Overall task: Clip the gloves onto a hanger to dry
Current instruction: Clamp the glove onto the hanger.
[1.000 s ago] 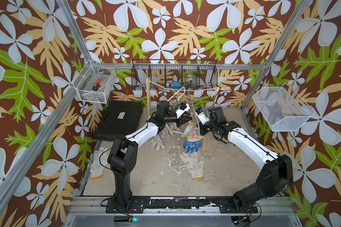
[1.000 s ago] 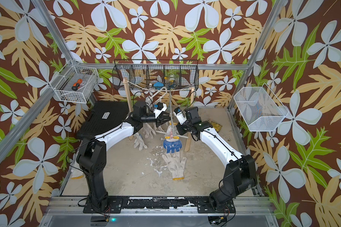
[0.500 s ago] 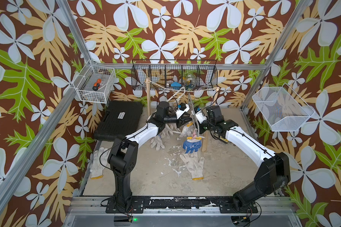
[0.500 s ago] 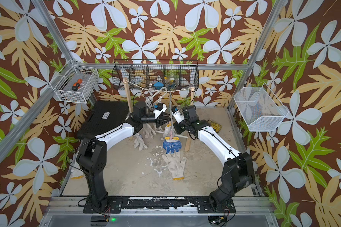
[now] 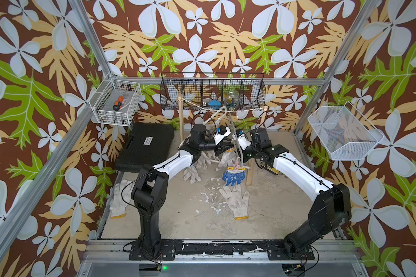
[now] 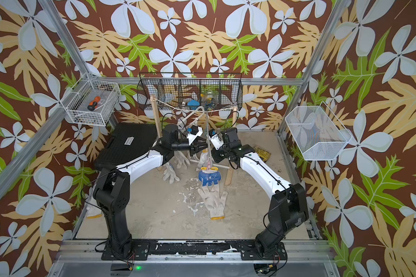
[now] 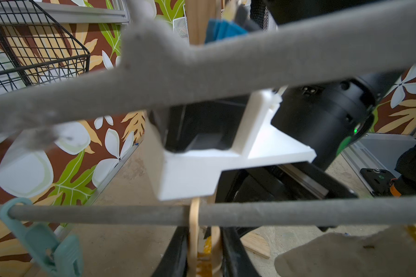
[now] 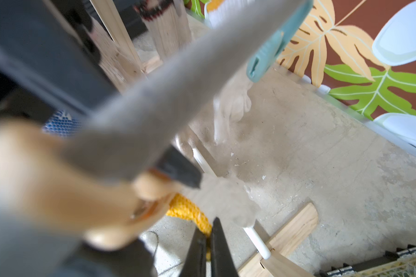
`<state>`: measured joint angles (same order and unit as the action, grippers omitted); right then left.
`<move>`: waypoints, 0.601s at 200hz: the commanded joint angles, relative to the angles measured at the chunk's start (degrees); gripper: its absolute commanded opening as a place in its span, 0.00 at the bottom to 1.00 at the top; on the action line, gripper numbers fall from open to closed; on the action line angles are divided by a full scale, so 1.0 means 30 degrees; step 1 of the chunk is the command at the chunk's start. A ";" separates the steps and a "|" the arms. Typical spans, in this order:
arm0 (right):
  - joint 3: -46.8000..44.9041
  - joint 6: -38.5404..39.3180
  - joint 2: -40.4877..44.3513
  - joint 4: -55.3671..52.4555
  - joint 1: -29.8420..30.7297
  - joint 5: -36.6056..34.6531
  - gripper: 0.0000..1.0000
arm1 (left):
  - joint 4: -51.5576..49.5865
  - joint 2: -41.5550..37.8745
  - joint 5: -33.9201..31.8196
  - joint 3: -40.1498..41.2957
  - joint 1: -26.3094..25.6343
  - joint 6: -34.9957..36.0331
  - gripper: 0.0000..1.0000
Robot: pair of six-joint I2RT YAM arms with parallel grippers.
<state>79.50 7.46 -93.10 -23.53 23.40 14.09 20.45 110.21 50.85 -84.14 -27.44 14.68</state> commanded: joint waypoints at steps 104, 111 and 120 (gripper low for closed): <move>0.0070 -0.0307 0.0751 0.0995 -0.0020 0.2599 0.00 | 0.0362 0.0000 0.0079 0.0185 0.0094 0.0264 0.21; 0.0096 -0.0297 0.0755 0.0988 -0.0055 0.2887 0.00 | 0.0362 0.0021 0.0071 0.0185 0.0094 0.0260 0.21; 0.0107 -0.0269 0.0742 0.0908 -0.0076 0.3314 0.00 | 0.0362 0.0030 0.0099 0.0185 0.0105 0.0293 0.21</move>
<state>79.11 6.48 -91.31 -22.79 23.22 19.05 21.28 110.21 50.96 -83.72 -27.29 15.00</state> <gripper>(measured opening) 0.069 0.229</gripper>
